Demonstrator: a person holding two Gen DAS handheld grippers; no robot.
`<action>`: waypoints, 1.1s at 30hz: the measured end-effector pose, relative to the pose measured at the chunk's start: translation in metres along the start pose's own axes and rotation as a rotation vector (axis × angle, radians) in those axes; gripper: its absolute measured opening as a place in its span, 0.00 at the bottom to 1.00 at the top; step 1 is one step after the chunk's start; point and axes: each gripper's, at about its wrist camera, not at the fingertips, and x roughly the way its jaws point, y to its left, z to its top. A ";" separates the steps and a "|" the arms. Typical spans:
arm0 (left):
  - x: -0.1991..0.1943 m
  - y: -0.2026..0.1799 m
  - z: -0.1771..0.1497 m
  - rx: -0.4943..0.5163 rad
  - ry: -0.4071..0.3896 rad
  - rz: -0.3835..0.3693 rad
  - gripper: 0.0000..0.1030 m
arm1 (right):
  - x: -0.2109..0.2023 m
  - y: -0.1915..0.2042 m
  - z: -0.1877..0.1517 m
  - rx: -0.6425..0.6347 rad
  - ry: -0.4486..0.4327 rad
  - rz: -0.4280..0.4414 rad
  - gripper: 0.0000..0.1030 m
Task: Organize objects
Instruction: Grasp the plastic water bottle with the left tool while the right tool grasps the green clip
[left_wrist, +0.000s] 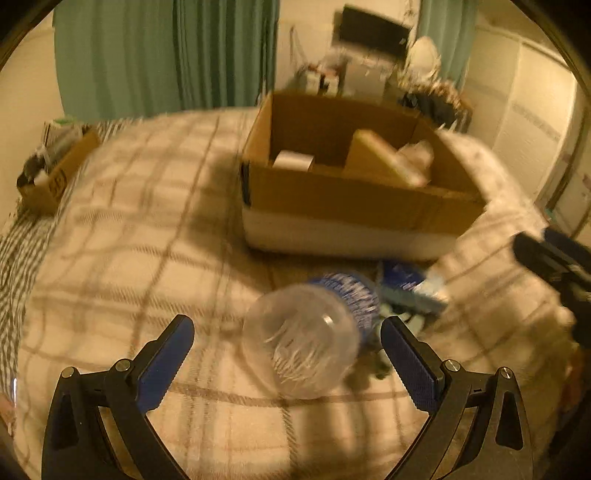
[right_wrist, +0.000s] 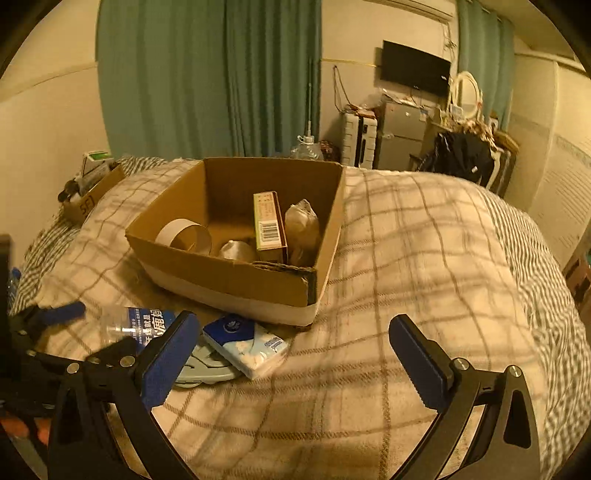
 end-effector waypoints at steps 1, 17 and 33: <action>0.006 0.000 0.001 -0.005 0.019 -0.010 1.00 | 0.003 0.000 -0.001 0.003 0.012 0.000 1.00; -0.036 0.010 -0.004 -0.096 -0.105 0.027 0.71 | 0.009 0.011 -0.005 -0.039 0.050 -0.014 1.00; -0.048 0.039 -0.005 -0.144 -0.155 0.148 0.70 | 0.064 0.117 -0.062 -0.592 0.282 -0.064 0.73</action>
